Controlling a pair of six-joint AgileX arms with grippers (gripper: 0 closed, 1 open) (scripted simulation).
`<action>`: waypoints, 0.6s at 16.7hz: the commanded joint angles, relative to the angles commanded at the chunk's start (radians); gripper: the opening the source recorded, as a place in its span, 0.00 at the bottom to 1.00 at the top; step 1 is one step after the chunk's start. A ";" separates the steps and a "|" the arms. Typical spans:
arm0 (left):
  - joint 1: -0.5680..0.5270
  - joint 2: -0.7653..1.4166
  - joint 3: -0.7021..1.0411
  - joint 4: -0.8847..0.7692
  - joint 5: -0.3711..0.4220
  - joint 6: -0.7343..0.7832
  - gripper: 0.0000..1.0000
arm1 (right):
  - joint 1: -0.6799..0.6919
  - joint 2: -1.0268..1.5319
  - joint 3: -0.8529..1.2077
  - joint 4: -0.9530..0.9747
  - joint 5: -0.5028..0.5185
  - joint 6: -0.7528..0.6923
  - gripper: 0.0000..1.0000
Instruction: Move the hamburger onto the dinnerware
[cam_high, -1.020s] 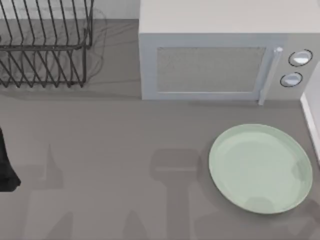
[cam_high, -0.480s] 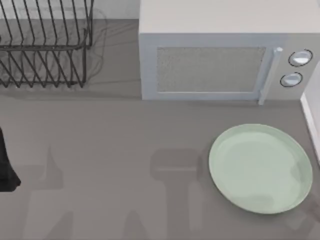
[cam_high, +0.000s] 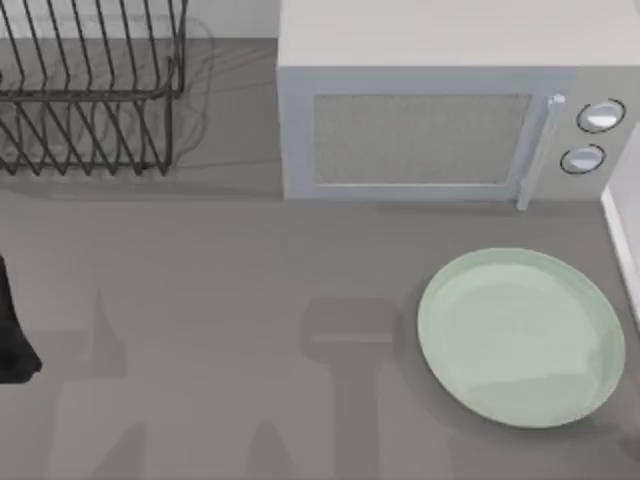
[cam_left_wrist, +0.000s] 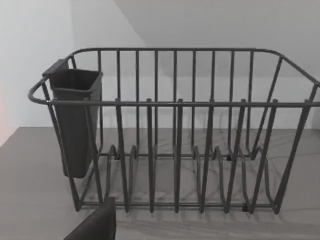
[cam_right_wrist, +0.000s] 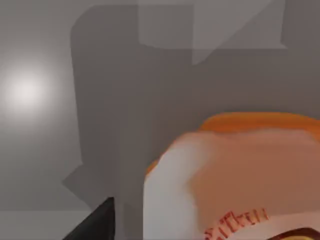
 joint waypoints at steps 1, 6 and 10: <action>0.000 0.000 0.000 0.000 0.000 0.000 1.00 | 0.000 0.023 -0.023 0.047 0.000 0.001 1.00; 0.000 0.000 0.000 0.000 0.000 0.000 1.00 | 0.000 0.073 -0.070 0.134 0.000 0.001 1.00; 0.000 0.000 0.000 0.000 0.000 0.000 1.00 | 0.000 0.073 -0.070 0.134 0.000 0.001 0.85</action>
